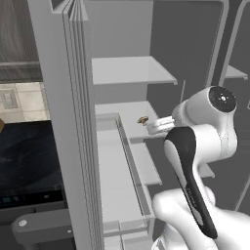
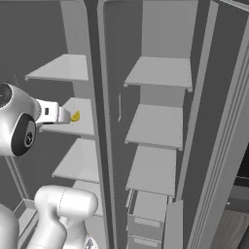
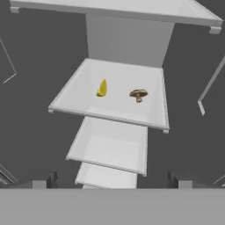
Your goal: Take the lemon wedge from the fridge and place it on the plate with fish on the dining counter.
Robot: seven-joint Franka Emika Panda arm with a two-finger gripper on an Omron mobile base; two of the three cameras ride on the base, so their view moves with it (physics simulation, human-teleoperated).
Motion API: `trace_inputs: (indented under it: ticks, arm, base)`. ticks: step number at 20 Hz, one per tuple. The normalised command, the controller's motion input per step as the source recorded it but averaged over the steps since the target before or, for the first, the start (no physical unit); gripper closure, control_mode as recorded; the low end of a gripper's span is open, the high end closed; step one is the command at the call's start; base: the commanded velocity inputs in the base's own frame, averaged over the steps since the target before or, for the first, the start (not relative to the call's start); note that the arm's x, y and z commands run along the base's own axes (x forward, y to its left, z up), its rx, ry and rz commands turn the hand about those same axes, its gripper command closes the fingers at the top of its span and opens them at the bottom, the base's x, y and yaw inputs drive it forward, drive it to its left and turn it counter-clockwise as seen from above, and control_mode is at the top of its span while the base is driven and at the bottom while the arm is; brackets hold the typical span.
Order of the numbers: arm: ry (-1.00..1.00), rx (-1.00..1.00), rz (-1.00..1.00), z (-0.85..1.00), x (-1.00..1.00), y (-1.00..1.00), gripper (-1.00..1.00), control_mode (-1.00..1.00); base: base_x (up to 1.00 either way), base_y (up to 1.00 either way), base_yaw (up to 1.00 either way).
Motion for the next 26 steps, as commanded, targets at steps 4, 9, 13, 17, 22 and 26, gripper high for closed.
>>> trace_inputs:
  ticks: [4, 9, 13, 17, 22, 26]
  arm:
    - [0.00, 0.00, -0.05, -0.06, 0.27, 0.01, -1.00, -1.00]
    - [0.00, 0.00, -0.06, -0.09, 0.11, 0.00, -1.00, -1.00]
    - [0.00, 0.01, -0.03, -0.27, 0.11, 0.00, -1.00, -1.00]
    - [0.00, 0.05, 0.00, -0.13, 0.14, 0.00, -1.00, -1.00]
    - [0.00, 0.01, 0.00, -0.16, 0.39, 0.02, -1.00, -1.00]
    - [0.00, 0.00, -0.01, -0.01, 0.35, 0.23, -1.00, -1.00]
  base:
    - [0.00, 0.00, 0.00]
    - [0.00, 0.00, 0.00]
    - [0.00, 0.00, 0.00]
    - [0.00, 0.00, 0.00]
    - [0.00, 0.00, 0.00]
    - [0.00, 0.00, 0.00]
